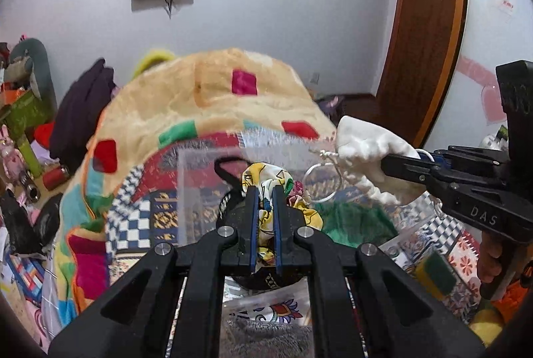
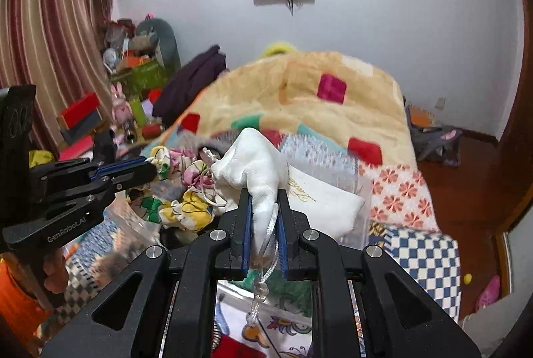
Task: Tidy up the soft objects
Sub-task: 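Carry both items over the clear box and open both tools to drop them, then grasp the silver glittery bag with the left tool while the right tool grasps the green sponge, then lower both items into the clear box and open both tools, then grasp the beaded bracelet with the left tool while the right tool grasps the red velvet pouch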
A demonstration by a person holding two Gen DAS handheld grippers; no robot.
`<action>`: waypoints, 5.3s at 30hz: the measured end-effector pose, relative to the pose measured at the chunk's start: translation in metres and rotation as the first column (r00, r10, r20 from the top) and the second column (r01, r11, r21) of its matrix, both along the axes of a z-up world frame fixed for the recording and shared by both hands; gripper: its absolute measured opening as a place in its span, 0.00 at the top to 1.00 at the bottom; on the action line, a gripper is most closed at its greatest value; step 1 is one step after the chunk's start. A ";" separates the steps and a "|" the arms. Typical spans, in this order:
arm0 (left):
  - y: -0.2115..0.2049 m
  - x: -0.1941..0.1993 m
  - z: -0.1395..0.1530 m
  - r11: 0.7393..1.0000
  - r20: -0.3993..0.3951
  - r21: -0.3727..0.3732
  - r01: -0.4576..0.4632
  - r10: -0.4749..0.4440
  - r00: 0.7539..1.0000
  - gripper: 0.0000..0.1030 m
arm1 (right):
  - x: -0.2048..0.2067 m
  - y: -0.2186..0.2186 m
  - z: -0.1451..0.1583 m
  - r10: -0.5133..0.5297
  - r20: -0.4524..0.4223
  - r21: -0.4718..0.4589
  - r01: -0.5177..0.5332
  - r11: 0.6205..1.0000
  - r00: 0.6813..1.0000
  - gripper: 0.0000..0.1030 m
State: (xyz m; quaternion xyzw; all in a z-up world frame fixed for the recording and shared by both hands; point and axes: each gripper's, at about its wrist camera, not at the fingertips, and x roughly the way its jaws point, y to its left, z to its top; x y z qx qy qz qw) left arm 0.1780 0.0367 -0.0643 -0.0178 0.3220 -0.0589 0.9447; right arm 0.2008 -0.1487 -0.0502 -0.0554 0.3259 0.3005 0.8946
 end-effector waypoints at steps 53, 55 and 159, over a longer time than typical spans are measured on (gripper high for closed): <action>0.009 -0.081 -0.056 0.995 -0.180 0.043 -0.092 0.099 0.979 0.03 | -0.068 -0.075 -0.058 -0.144 -0.169 -0.140 0.121 0.983 0.975 0.07; 0.010 -0.079 -0.064 0.995 -0.206 0.044 -0.094 0.101 0.973 0.03 | -0.066 -0.076 -0.066 -0.141 -0.197 -0.147 0.113 0.983 0.970 0.17; -0.022 -0.054 0.038 1.000 0.084 0.017 0.002 -0.003 0.996 0.12 | -0.031 -0.036 0.016 -0.054 0.008 -0.036 0.054 0.998 0.999 0.17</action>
